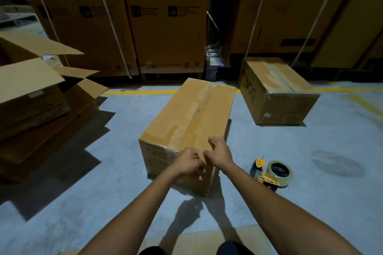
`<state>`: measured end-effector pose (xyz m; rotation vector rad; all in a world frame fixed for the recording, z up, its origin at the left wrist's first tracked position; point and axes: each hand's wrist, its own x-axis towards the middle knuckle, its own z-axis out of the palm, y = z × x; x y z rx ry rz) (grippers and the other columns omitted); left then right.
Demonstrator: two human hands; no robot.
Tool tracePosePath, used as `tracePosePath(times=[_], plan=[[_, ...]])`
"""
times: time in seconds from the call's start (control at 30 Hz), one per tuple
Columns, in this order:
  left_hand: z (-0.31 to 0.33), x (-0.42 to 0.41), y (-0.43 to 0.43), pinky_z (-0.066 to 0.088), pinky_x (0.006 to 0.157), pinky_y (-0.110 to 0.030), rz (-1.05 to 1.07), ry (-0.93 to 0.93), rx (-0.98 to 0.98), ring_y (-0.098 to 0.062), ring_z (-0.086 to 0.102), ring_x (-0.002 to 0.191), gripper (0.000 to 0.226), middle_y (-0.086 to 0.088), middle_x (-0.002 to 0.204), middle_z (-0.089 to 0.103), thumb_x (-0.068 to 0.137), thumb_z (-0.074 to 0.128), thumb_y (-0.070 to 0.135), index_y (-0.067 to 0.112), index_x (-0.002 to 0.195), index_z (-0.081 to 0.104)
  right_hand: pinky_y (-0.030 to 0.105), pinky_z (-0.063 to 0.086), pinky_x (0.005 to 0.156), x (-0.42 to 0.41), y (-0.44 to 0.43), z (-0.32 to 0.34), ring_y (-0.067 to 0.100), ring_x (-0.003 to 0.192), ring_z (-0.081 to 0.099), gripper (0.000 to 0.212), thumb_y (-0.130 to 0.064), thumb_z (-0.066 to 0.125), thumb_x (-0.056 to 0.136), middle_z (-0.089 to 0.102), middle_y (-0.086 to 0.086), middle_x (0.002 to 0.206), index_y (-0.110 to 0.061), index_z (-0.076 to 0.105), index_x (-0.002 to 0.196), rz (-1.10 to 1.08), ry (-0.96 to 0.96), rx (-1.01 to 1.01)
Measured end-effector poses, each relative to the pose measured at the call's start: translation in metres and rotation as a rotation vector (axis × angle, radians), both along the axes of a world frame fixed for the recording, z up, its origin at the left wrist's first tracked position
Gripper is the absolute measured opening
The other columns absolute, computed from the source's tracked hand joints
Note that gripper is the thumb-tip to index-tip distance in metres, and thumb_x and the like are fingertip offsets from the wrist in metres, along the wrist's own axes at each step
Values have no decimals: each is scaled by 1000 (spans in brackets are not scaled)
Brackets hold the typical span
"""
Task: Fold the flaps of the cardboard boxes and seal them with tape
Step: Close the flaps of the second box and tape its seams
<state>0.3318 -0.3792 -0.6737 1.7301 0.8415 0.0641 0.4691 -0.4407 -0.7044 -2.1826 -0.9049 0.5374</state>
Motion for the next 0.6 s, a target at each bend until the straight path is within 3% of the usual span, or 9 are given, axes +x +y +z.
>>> tracePosePath(times=[0.07, 0.13, 0.27, 0.37, 0.43, 0.53, 0.6], plan=[[6, 14, 0, 59, 71, -38, 6, 31, 511, -20, 67, 77, 9, -4, 82, 70, 94, 59, 19, 15, 86, 63, 38, 42, 114, 3, -6, -2, 23, 143, 42, 55, -13, 70, 91, 46, 8, 152, -11, 52, 143, -7, -16, 23], [8, 28, -3, 54, 79, -34, -65, 19, 720, -16, 60, 90, 4, 0, 93, 65, 93, 60, 18, 18, 95, 64, 32, 38, 113, 8, -10, -3, 22, 142, 43, 44, -5, 59, 96, 41, 7, 157, -9, 56, 140, -57, -19, 44], [-14, 60, -1, 44, 97, -39, -272, 20, 804, -25, 51, 115, 29, -8, 118, 59, 91, 55, 17, 12, 120, 58, 34, 35, 115, 21, -21, -10, 25, 142, 43, 40, -2, 45, 100, 47, 12, 154, -7, 58, 137, -79, 0, 103], [-25, 87, -3, 34, 111, -45, -316, 96, 885, -33, 44, 132, 39, -14, 138, 51, 96, 52, 29, 11, 131, 52, 34, 47, 93, 41, -43, -20, 31, 119, 59, 44, -1, 45, 98, 60, 14, 138, -11, 55, 140, -179, 20, 80], [-28, 102, -5, 17, 121, -51, -365, 199, 946, -32, 21, 149, 53, -14, 160, 27, 100, 47, 37, 13, 147, 39, 33, 46, 84, 57, -63, -29, 31, 112, 62, 42, -2, 46, 98, 64, 13, 131, -10, 56, 138, -309, 94, 36], [-37, 116, -4, 3, 123, -54, -430, 287, 1040, -29, -2, 153, 63, -11, 166, -1, 101, 39, 47, 20, 156, 23, 31, 43, 80, 83, -93, -59, 32, 106, 62, 24, -10, 51, 96, 67, 12, 111, -8, 66, 115, -403, 195, -114], [-44, 119, -1, 0, 122, -53, -447, 313, 1069, -28, -7, 153, 69, -10, 166, -9, 100, 37, 54, 22, 158, 16, 36, 42, 77, 95, -114, -80, 32, 90, 58, 9, -15, 54, 93, 58, 12, 94, -8, 60, 91, -430, 200, -280]])
